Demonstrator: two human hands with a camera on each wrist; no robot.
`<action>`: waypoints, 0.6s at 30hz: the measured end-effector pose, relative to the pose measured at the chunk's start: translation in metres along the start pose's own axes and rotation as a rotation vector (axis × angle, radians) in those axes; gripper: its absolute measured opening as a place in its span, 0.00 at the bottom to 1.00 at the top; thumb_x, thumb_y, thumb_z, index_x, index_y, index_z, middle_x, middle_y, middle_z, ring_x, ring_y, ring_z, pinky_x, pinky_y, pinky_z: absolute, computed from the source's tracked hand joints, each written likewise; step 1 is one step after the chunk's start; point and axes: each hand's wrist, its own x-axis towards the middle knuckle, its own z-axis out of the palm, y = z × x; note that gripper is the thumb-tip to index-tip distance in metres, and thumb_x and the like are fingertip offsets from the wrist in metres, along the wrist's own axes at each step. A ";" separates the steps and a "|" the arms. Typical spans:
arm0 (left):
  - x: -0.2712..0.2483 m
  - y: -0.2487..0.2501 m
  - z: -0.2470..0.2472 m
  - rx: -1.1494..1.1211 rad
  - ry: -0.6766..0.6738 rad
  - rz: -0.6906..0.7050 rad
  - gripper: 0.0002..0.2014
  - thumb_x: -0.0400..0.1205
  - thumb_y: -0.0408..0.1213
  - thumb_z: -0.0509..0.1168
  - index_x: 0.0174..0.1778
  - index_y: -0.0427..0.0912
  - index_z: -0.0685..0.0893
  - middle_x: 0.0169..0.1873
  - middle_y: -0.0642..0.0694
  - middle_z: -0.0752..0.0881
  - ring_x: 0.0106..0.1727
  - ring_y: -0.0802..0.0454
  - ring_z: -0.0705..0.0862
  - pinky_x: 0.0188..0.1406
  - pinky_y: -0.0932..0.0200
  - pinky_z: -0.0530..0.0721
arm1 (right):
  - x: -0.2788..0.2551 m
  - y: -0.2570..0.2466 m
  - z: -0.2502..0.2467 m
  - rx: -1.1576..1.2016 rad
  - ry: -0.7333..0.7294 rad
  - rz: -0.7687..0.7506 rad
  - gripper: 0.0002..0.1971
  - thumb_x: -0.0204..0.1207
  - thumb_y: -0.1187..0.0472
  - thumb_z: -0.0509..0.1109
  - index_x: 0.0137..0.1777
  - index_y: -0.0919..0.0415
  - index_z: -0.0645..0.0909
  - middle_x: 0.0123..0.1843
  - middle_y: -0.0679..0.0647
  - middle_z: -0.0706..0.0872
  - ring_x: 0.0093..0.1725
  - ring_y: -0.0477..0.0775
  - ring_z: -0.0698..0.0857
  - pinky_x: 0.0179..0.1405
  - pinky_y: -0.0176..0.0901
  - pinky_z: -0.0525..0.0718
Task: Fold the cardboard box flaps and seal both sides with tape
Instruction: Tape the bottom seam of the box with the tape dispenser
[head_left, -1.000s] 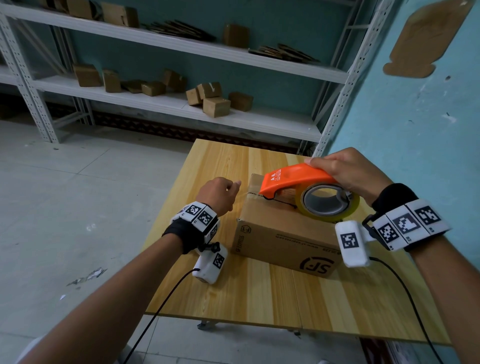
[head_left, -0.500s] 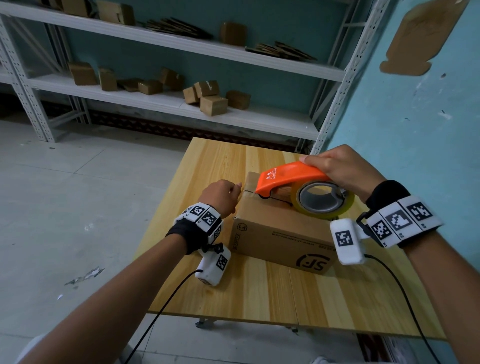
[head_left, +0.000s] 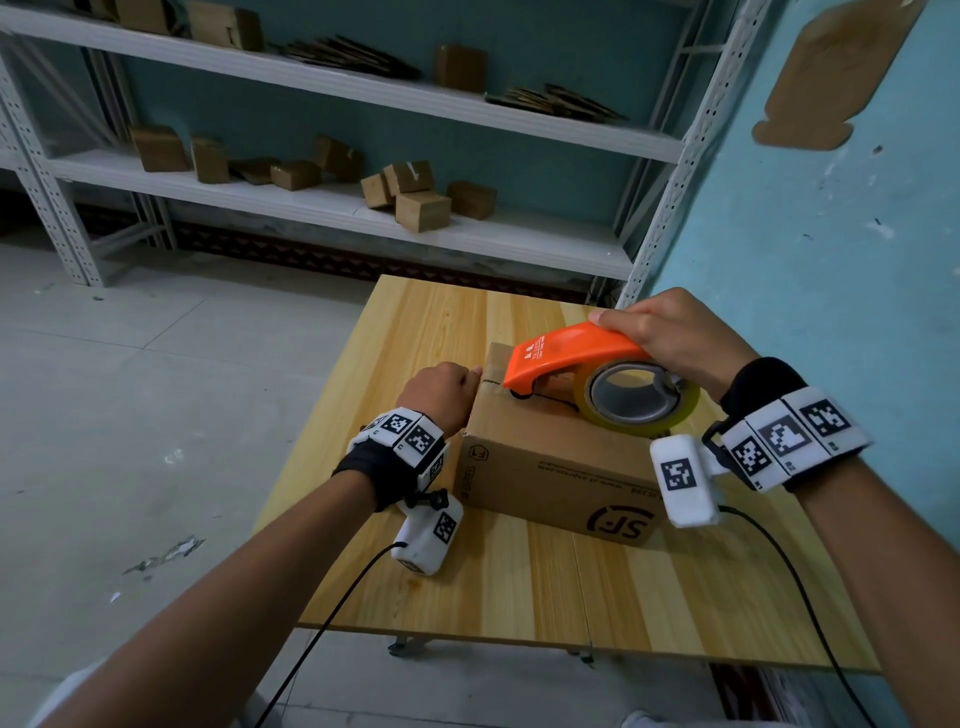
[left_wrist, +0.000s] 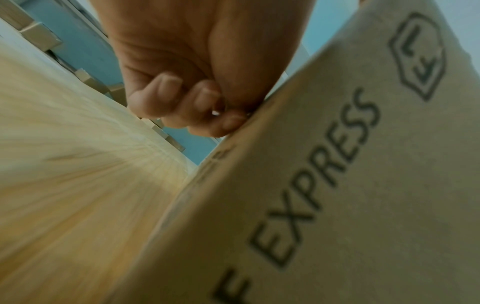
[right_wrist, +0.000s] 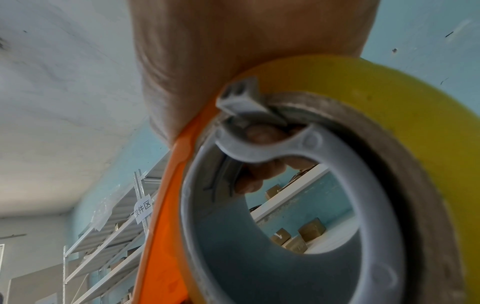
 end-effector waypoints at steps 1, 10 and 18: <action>0.000 0.000 0.000 -0.001 -0.007 -0.005 0.24 0.89 0.47 0.48 0.44 0.35 0.84 0.29 0.46 0.77 0.29 0.53 0.73 0.26 0.61 0.65 | 0.000 0.001 0.000 0.001 0.001 0.000 0.26 0.80 0.43 0.67 0.28 0.62 0.77 0.24 0.58 0.74 0.24 0.54 0.76 0.33 0.41 0.74; -0.001 0.003 -0.002 0.008 -0.053 -0.006 0.23 0.90 0.46 0.46 0.43 0.36 0.80 0.29 0.48 0.75 0.29 0.55 0.71 0.27 0.61 0.65 | 0.001 0.003 0.000 0.011 0.006 -0.017 0.26 0.80 0.43 0.67 0.27 0.61 0.79 0.24 0.58 0.76 0.25 0.54 0.77 0.35 0.43 0.76; -0.003 0.003 -0.004 0.067 -0.102 -0.016 0.17 0.90 0.45 0.45 0.46 0.38 0.74 0.38 0.44 0.76 0.41 0.48 0.74 0.41 0.56 0.68 | 0.001 0.004 0.001 0.001 0.006 -0.021 0.28 0.80 0.43 0.67 0.31 0.68 0.82 0.25 0.59 0.78 0.25 0.55 0.79 0.36 0.44 0.77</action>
